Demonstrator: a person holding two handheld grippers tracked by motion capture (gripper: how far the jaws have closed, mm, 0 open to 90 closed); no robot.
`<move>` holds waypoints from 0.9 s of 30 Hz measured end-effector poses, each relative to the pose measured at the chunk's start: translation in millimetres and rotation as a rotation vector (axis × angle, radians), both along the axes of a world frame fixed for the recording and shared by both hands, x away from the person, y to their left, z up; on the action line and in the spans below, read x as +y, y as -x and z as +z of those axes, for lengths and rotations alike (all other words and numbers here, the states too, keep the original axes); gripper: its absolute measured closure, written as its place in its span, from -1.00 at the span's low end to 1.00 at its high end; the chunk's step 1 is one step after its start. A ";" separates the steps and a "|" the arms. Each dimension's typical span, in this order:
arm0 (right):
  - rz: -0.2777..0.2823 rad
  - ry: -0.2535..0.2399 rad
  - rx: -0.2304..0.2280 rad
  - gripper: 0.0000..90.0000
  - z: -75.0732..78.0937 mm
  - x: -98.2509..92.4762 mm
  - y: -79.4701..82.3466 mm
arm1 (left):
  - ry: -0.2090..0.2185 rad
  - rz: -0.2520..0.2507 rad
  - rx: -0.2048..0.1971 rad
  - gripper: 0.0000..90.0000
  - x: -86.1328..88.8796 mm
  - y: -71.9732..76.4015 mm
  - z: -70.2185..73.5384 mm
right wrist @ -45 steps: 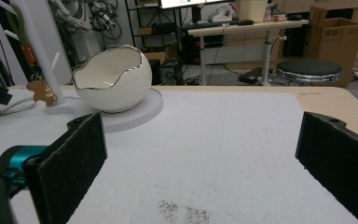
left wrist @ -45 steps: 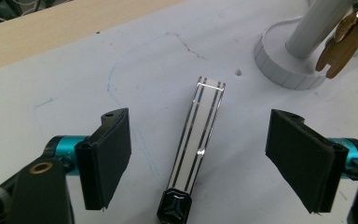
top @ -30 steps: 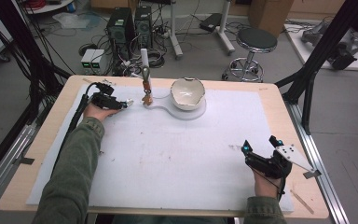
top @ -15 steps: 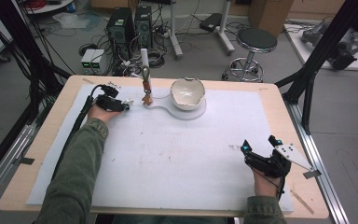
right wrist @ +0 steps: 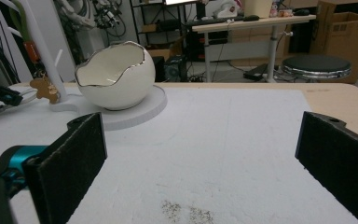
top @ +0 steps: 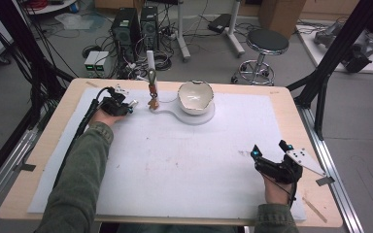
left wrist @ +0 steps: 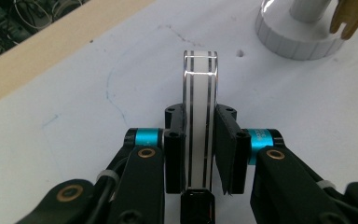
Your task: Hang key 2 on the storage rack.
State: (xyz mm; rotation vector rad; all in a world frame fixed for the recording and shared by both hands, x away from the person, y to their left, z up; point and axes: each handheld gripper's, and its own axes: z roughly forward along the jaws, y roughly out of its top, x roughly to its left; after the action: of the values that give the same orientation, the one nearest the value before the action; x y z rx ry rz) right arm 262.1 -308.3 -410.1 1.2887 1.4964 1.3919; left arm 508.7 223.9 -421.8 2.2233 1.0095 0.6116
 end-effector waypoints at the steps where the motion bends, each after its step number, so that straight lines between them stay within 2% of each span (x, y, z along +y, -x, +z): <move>1: -0.001 0.001 -0.002 -0.98 0.4 -0.3 0.8 | 0.003 -0.001 0.002 0.65 0.3 0.9 2.3; 5: -0.005 -0.006 -0.006 -0.98 1.1 -0.8 2.2 | 0.029 -0.002 -0.003 0.66 1.6 4.2 10.8; 7: -0.003 -0.012 -0.012 -0.98 1.6 -1.2 2.5 | 0.064 -0.001 0.006 0.66 3.4 5.4 14.6; 8: -0.003 -0.011 -0.013 -0.98 1.8 -1.3 2.7 | 0.094 0.001 0.015 0.66 5.0 5.9 17.1; 11: 0.000 -0.016 -0.014 -0.98 1.9 -1.1 2.3 | 0.134 -0.006 0.009 0.66 6.0 9.3 23.8; 17: 0.005 -0.013 -0.017 -0.98 1.9 -0.6 1.7 | 0.128 -0.037 -0.039 0.66 1.9 18.5 38.8; 21: 0.003 -0.018 -0.021 -0.98 2.5 -0.9 2.6 | 0.154 -0.031 -0.052 0.66 4.7 22.6 47.9; 25: 0.006 -0.030 -0.017 -0.98 2.5 -0.8 2.8 | 0.151 -0.047 -0.085 0.66 8.2 27.7 57.5; 27: 0.007 -0.029 -0.018 -0.98 2.5 -0.8 2.8 | 0.171 -0.037 -0.086 0.66 10.8 29.8 62.4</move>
State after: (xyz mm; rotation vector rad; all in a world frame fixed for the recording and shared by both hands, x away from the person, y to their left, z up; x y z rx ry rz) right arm 259.3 -309.2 -407.6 1.2866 1.4747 1.4310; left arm 479.0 234.7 -359.5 2.0445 0.9390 0.5765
